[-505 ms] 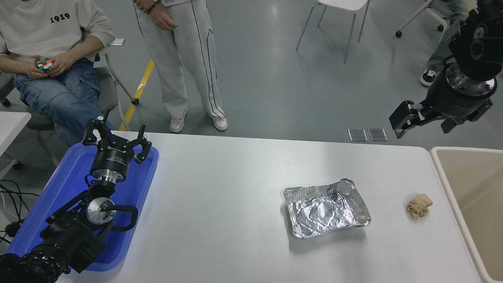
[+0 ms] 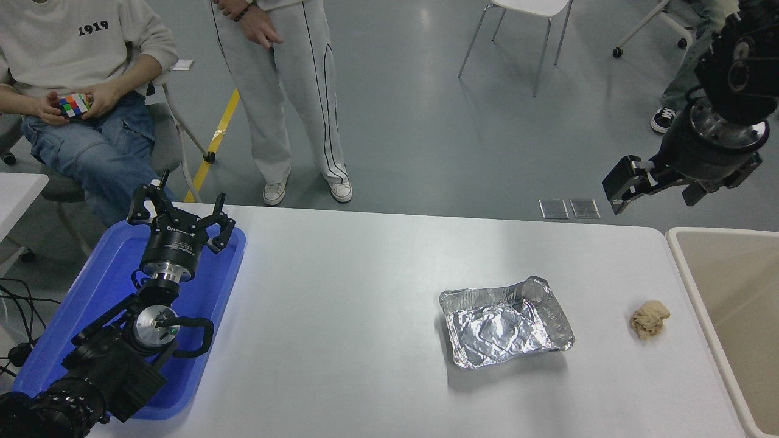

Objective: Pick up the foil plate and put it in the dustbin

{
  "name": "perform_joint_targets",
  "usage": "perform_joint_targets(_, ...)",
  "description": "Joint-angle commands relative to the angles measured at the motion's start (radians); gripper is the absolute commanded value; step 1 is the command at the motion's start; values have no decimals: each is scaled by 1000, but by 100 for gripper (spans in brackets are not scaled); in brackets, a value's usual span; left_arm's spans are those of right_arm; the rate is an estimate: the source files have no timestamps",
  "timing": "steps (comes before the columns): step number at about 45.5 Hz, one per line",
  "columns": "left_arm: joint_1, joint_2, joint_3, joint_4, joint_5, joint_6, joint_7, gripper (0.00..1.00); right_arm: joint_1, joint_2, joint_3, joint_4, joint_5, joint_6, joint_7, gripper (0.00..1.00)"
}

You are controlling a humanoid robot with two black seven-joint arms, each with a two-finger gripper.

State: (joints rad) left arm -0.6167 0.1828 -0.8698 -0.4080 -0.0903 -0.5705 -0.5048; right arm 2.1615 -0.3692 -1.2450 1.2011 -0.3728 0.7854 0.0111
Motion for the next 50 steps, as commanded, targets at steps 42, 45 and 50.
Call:
perform_joint_targets(42,0,0,0,-2,0,-2,0,100,-109,-5,28,-2,23,0,1,100)
perform_joint_targets(45,0,0,0,-2,0,-2,0,100,-124,-7,42,-2,23,0,1,100)
perform_joint_targets(50,0,0,0,-2,0,-2,0,100,-147,-10,59,-3,23,0,3,100)
